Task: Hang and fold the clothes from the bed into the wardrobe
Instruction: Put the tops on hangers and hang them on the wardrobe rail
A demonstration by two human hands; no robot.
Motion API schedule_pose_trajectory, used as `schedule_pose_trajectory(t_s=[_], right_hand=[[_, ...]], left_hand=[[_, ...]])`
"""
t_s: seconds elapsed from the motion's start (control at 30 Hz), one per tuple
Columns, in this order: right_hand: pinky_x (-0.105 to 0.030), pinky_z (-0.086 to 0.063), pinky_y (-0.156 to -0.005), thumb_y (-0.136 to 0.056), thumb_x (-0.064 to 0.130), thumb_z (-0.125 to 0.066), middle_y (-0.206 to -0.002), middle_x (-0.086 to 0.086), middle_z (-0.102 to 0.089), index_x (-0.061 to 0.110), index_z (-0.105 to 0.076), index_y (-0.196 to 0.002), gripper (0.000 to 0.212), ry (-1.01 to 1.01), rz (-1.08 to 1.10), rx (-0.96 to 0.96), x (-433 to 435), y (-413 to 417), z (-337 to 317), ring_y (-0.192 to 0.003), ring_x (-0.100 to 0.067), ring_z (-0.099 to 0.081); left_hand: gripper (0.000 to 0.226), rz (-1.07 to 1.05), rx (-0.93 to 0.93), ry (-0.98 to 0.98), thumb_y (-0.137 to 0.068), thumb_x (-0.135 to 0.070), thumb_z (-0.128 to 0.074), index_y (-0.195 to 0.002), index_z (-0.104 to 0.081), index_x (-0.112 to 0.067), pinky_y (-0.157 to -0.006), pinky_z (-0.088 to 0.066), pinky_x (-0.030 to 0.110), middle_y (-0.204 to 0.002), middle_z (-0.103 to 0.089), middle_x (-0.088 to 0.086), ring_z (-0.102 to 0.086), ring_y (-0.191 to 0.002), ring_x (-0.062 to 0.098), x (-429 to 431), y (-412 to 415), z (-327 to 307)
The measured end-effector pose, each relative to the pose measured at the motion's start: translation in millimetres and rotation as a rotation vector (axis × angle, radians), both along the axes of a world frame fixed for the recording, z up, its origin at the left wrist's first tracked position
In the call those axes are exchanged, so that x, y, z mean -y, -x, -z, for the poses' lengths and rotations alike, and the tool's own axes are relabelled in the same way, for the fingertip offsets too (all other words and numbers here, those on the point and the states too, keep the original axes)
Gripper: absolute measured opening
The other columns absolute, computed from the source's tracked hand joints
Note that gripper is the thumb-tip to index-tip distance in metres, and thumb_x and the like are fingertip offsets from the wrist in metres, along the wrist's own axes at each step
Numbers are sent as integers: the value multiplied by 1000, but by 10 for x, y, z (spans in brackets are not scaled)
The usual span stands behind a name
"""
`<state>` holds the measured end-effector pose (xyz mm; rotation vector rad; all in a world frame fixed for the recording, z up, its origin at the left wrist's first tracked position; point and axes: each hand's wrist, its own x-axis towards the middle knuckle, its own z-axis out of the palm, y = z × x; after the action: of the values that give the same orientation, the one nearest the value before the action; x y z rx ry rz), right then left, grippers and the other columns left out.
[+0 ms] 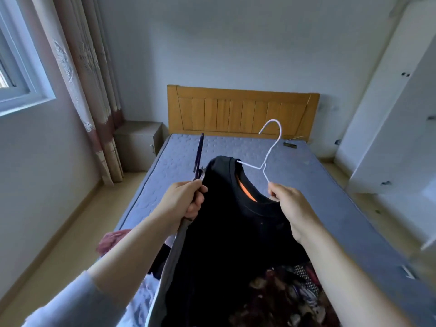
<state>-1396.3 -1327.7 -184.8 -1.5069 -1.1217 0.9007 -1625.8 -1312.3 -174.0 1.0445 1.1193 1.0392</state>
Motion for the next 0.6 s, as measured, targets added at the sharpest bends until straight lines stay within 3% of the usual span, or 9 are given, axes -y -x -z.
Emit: schedule_pose_trajectory(t_s=[0.13, 0.27, 0.43, 0.53, 0.6], right_hand=[[-26, -27, -62, -94, 29, -52, -63, 4, -25, 19, -25, -67, 40, -90, 125, 77, 410, -171, -495, -52, -6, -26], [-34, -20, -59, -95, 25, -51, -63, 4, -24, 22, -26, -61, 42, -181, 258, 86, 861, -341, -918, -60, -13, -23], [-33, -16, -59, -88, 22, -50, -56, 8, -21, 24, -24, -50, 45, -269, 430, 60, 1580, -554, -1341, -57, -12, -20], [-34, -14, -58, -86, 21, -49, -59, 5, -17, 24, -17, -63, 40, -268, 411, 64, 2117, -652, -1445, -52, -11, -15], [-28, -19, -50, -87, 22, -51, -54, 3, -21, 23, -22, -58, 41, -223, 367, 32, 2474, -753, -1463, -50, -13, -18]], left_hand=[[31, 97, 47, -87, -104, -19, -38, -79, -51, -5, -33, -17, 14, -42, -42, 0, -23, -28, 8, 222, -186, -425], [31, 189, 58, -189, -104, -19, -38, -80, -52, -6, -32, -18, 16, -43, -43, -1, -24, -28, 7, 474, -450, -848], [30, 316, 70, -293, -104, -19, -39, -81, -53, -6, -32, -19, 15, -46, -44, 1, -27, -30, 8, 913, -815, -1255], [31, 363, 42, -339, -104, -21, -40, -82, -55, -5, -32, -19, 15, -46, -44, 1, -28, -32, 9, 1270, -1011, -1316], [32, 381, 26, -342, -104, -22, -40, -82, -57, -5, -32, -19, 15, -46, -43, 0, -28, -32, 9, 1533, -1133, -1270]])
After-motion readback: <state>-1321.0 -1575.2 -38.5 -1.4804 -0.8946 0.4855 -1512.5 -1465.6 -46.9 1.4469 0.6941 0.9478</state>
